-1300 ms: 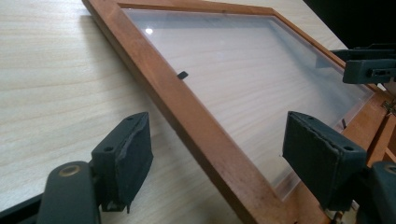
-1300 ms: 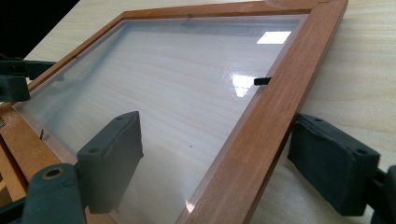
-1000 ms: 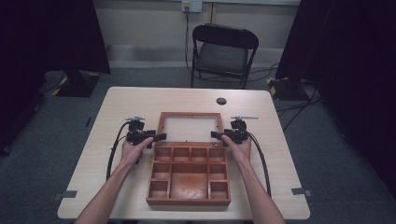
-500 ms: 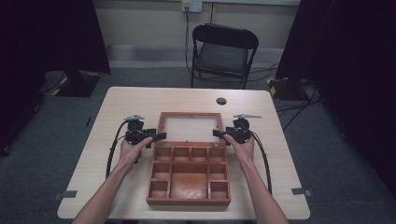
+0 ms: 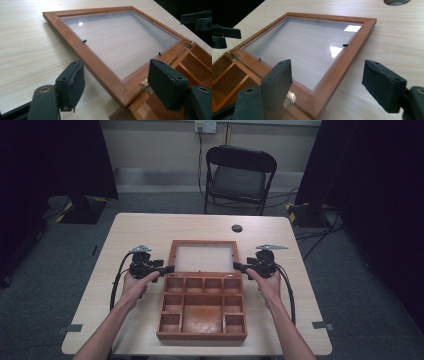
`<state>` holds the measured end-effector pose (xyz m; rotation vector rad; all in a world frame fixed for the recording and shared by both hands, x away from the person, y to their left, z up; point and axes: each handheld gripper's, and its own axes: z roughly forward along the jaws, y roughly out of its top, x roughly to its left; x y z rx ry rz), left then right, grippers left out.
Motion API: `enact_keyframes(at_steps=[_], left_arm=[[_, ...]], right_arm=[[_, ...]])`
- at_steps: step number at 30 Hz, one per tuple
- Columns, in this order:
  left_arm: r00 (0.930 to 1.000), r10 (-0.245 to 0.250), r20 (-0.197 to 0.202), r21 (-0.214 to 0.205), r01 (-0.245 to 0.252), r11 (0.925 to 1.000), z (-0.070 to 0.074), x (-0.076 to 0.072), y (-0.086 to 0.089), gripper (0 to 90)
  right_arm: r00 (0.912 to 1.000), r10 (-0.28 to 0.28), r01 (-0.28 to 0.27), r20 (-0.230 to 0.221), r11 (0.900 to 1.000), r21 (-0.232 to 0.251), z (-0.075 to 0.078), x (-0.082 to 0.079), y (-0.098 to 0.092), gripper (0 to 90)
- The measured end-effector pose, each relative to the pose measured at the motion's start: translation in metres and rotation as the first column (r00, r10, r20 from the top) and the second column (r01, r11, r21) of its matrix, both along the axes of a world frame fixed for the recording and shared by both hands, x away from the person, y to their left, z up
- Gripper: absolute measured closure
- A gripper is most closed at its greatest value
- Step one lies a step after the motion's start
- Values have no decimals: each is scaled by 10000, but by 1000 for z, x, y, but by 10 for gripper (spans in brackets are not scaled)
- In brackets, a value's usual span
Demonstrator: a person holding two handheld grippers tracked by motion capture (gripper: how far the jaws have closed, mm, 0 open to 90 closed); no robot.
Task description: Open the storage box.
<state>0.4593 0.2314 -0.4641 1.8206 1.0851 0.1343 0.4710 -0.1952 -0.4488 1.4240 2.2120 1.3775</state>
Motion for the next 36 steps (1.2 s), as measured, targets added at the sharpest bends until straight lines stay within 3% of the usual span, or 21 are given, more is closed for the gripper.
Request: enact_keyframes(at_steps=[5,14,17,18,20,21,22,23,24,26,27,28,29,30,31,32,33,34,35,36], left_arm=[[10000,-22,71,-54,22,10000,2,-8,11,297],[10000,-15,14,453,14,9990,4,-28,26,279],[10000,48,21,809,-49,9967,3,-36,31,261],[10000,74,25,913,-76,9958,2,-39,33,248],[9999,83,60,1280,-90,9917,-3,-46,38,239],[9999,120,-20,1397,-116,9901,-6,-49,42,226],[9998,136,-118,1567,-116,9876,-9,-53,45,226],[9998,168,-140,1929,-138,9811,-15,-59,51,196],[9998,168,-140,1929,-138,9811,-15,-59,51,193],[9994,307,-145,2813,-254,9593,-19,-64,55,193],[9978,634,-170,2904,-557,9553,-24,-69,62,193],[9978,634,-170,2904,-557,9553,-24,-69,62,189],[9974,662,-279,3046,-546,9509,-26,-69,65,177],[9964,834,-155,3169,-742,9455,-27,-70,67,177],[9950,993,120,3319,-976,9382,-30,-70,67,169],[9922,1168,444,3412,-1249,9317,-32,-70,67,164],[9896,1164,842,3655,-1393,9203,-35,-72,65,149],[9878,1131,1066,3674,-1449,9187,-38,-73,63,149],[9876,1163,1060,3663,-1475,9187,-38,-74,63,141],[9874,1173,1059,3653,-1484,9190,-38,-74,63,140]], right_arm=[[9998,-103,102,149,9999,109,4,-15,-10,239],[9997,-107,105,202,9999,103,6,-42,-26,230],[9996,-227,229,191,9997,-87,7,-51,-32,218],[9992,-339,351,227,9980,-533,5,-58,-37,209],[9989,-439,451,187,9966,-690,2,-62,-39,188],[9985,-539,533,-43,9949,-857,-4,-70,-47,190],[9985,-539,533,-43,9949,-857,-4,-70,-47,190],[9975,-699,679,-113,9898,-1252,-11,-77,-55,177],[9975,-699,679,-113,9898,-1252,-11,-77,-55,177],[9962,-794,724,-349,9831,-1678,-19,-82,-62,172],[9939,-972,852,-519,9765,-1982,-27,-88,-70,172],[9939,-972,852,-519,9765,-1982,-27,-88,-70,172],[9913,-1233,1075,-465,9609,-2551,-34,-92,-74,163],[9913,-1233,1075,-465,9609,-2551,-34,-92,-74,163],[9904,-1296,1111,-483,9534,-2804,-38,-93,-75,155],[9888,-1451,1274,-354,9432,-3068,-41,-94,-74,148],[9892,-1466,1389,65,9207,-3646,-43,-96,-71,142],[9892,-1466,1389,65,9207,-3646,-43,-96,-71,142],[9885,-1501,1467,202,9166,-3720,-45,-97,-70,122],[9871,-1563,1582,343,9200,-3587,-47,-97,-70,98]])
